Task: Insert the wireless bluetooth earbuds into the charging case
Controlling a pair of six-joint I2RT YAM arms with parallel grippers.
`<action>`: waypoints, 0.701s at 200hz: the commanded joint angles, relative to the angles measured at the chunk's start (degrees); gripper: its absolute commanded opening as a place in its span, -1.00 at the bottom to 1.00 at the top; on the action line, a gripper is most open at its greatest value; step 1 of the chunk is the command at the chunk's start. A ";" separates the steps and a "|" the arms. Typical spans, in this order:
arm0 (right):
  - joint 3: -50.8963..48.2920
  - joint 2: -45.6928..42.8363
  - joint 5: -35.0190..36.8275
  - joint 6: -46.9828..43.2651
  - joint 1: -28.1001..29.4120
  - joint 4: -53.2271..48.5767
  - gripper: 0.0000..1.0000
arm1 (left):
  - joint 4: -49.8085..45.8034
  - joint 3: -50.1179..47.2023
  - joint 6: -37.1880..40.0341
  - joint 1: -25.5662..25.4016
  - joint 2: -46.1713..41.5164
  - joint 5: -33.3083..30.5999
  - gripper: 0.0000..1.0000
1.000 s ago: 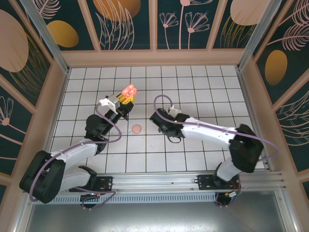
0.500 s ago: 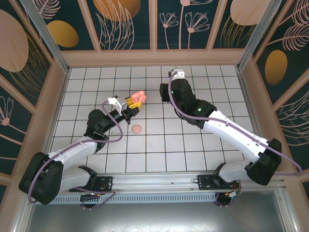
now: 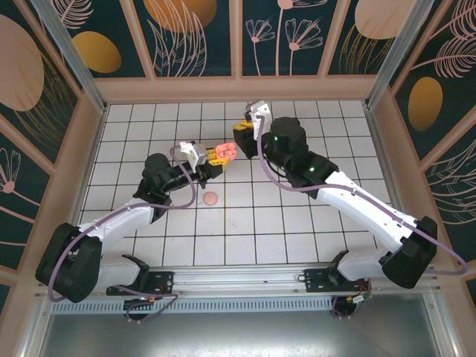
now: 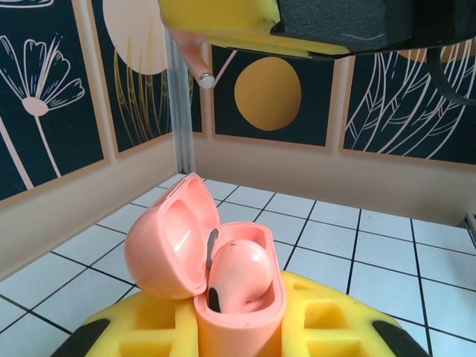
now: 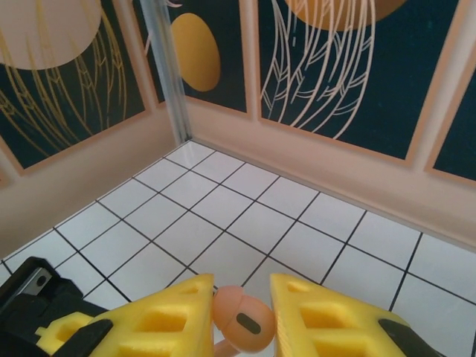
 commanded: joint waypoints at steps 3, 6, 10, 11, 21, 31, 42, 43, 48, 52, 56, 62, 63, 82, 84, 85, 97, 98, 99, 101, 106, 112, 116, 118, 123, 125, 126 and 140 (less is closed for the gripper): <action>-0.81 -0.14 -4.00 -2.19 -0.29 2.40 -0.54 | 1.44 1.71 0.47 0.45 0.64 1.60 -1.00; -0.82 -0.14 -4.04 -2.13 -0.29 2.32 -0.55 | 1.49 1.71 0.46 0.48 0.64 1.56 -1.00; -0.98 -0.22 -4.12 -2.09 -0.29 2.22 -0.55 | 1.60 1.71 0.46 0.44 0.64 1.51 -1.00; -1.03 -0.23 -4.12 -2.08 -0.29 2.22 -0.55 | 1.61 1.71 0.47 0.46 0.65 1.47 -1.00; -1.47 -0.47 -4.40 -1.87 -0.29 2.15 -0.55 | 1.97 1.63 0.50 0.48 0.66 1.26 -1.00; -2.00 -0.82 -4.80 -1.40 -0.29 2.31 -0.55 | 2.42 1.55 0.48 0.43 0.72 1.09 -1.00; -2.52 -1.08 -5.33 -0.83 -0.29 2.30 -0.55 | 3.13 1.38 0.31 0.43 0.74 0.75 -1.00; -2.55 -1.10 -5.38 -0.80 -0.29 2.30 -0.55 | 3.17 1.41 0.26 0.45 0.74 0.69 -1.00; -2.87 -1.16 -5.71 -0.57 -0.29 2.31 -0.55 | 3.41 1.28 0.17 0.45 0.75 0.59 -1.00; -3.07 -1.28 -5.79 -0.38 -0.29 2.29 -0.55 | 3.72 1.27 0.06 0.48 0.73 0.55 -1.00; -3.25 -1.35 -5.79 -0.18 -0.23 2.29 -0.56 | 3.97 1.19 0.04 0.44 0.68 0.46 -1.00; -3.58 -1.52 -5.88 0.08 -0.29 2.29 -0.56 | 4.25 1.18 -0.10 0.47 0.67 0.39 -1.00; -3.65 -1.53 -5.92 0.14 -0.29 2.30 -0.56 | 4.26 1.18 -0.07 0.43 0.67 0.38 -1.00; -4.70 -2.02 -6.14 0.88 -0.25 2.51 -0.56 | 4.57 1.18 -0.07 0.48 0.66 0.02 -1.00; -4.74 -2.05 -6.19 0.94 -0.23 2.50 -0.56 | 4.60 1.18 -0.12 0.46 0.64 0.02 -1.00; -4.76 -2.06 -6.21 0.96 -0.26 2.54 -0.56 | 4.61 1.18 -0.13 0.47 0.65 0.02 -1.00; -5.28 -2.25 -6.28 1.26 -0.20 2.76 -0.56 | 4.83 1.18 -0.21 0.47 0.53 -0.16 -1.00; -5.34 -2.29 -6.30 1.30 -0.21 2.80 -0.56 | 4.86 1.18 -0.17 0.43 0.55 -0.16 -1.00; -5.36 -2.32 -6.31 1.32 -0.21 2.82 -0.56 | 4.87 1.18 -0.20 0.46 0.56 -0.16 -1.00; -5.45 -2.33 -6.32 1.45 -0.21 2.83 -0.56 | 4.88 1.23 -0.15 0.47 0.57 -0.16 -1.00; -5.64 -2.33 -6.41 1.56 -0.21 2.95 -0.56 | 4.88 1.27 -0.29 0.46 0.57 -0.15 -1.00; -5.74 -2.34 -6.49 1.68 -0.19 3.01 -0.56 | 4.96 1.27 -0.31 0.46 0.53 -0.16 -1.00; -5.83 -2.26 -6.53 1.74 -0.19 3.06 -0.56 | 5.03 1.35 -0.24 0.47 0.54 -0.20 -1.00; -5.88 -2.25 -6.55 1.77 -0.20 3.16 -0.56 | 5.05 1.35 -0.29 0.43 0.63 -0.24 -1.00; -5.92 -2.25 -6.58 1.86 -0.21 3.15 -0.56 | 5.05 1.36 -0.28 0.46 0.66 -0.25 -1.00; -5.96 -2.18 -6.58 1.87 -0.21 3.16 -0.56 | 5.05 1.42 -0.30 0.48 0.66 -0.25 -1.00; -5.99 -2.17 -6.58 1.91 -0.21 3.13 -0.56 | 5.10 1.43 -0.31 0.52 0.62 -0.25 -1.00; -6.14 -1.99 -6.52 1.95 -0.21 3.21 -0.56 | 5.31 1.45 -0.47 0.46 0.59 -0.22 -1.00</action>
